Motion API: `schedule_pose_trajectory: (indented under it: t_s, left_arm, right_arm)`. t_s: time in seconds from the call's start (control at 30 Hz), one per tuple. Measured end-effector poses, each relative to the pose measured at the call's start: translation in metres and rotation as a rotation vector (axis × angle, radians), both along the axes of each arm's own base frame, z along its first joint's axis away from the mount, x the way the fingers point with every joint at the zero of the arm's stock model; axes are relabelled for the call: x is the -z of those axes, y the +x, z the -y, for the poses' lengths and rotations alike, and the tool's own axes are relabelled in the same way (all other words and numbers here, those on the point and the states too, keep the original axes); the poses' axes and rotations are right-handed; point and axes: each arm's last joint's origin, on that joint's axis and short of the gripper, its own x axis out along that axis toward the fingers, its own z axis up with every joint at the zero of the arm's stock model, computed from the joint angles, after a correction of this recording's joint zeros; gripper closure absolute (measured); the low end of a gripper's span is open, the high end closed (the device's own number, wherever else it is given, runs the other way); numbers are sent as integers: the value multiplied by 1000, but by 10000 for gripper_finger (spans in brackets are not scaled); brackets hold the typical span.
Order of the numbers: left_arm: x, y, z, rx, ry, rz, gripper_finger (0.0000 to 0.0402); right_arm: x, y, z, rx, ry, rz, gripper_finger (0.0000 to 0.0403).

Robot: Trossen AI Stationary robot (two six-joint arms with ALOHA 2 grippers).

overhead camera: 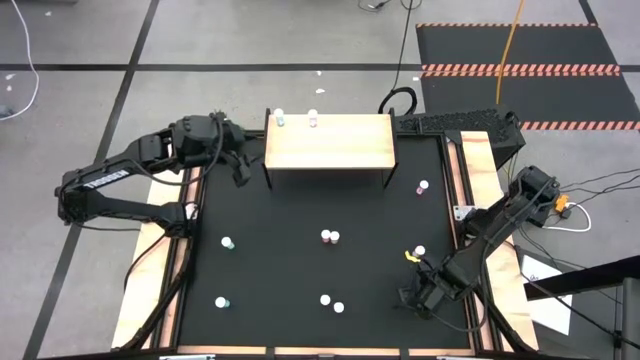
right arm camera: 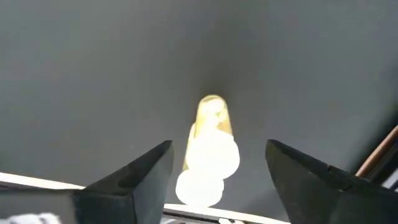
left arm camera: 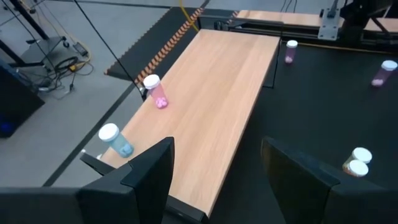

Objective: Pick and place medicine bottles onto shelf by color
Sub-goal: Put the middle yellow pill bottle on the shelf

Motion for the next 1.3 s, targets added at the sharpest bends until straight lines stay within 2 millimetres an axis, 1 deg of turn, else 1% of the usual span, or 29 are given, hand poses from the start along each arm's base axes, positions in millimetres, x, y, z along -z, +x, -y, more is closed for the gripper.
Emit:
schedule_pose_trajectory:
  t_s: [0.33, 0.63, 0.73, 0.83, 0.97, 1.07, 1.2, 1.3]
  left_arm:
    - [-1, 0, 0, -4, -3, 11, 158]
    - [-1, 0, 0, -4, -3, 11, 158]
    - [-1, 0, 0, -4, -3, 11, 158]
    - [-1, 0, 0, -2, 0, 9, 158]
    - [-1, 0, 0, 0, 3, 7, 158]
    - [-1, 0, 0, 0, 2, 6, 158]
    - [1, 0, 2, 9, -4, -9, 158]
    - [3, 0, 5, 24, -16, -35, 158]
  right_arm:
    - [2, 0, 0, 0, 3, 2, 215]
    - [2, 0, 0, -11, 12, 11, 289]
    - [1, 2, 1, -29, 15, 20, 298]
    - [-4, 4, 6, -31, 27, 39, 292]
    - [-15, 10, 19, -29, 49, 82, 282]
    - [-25, 16, 35, -33, 58, 124, 285]
    - [-48, 30, 61, -71, 39, 174, 292]
    - [-69, 43, 82, -114, 8, 193, 292]
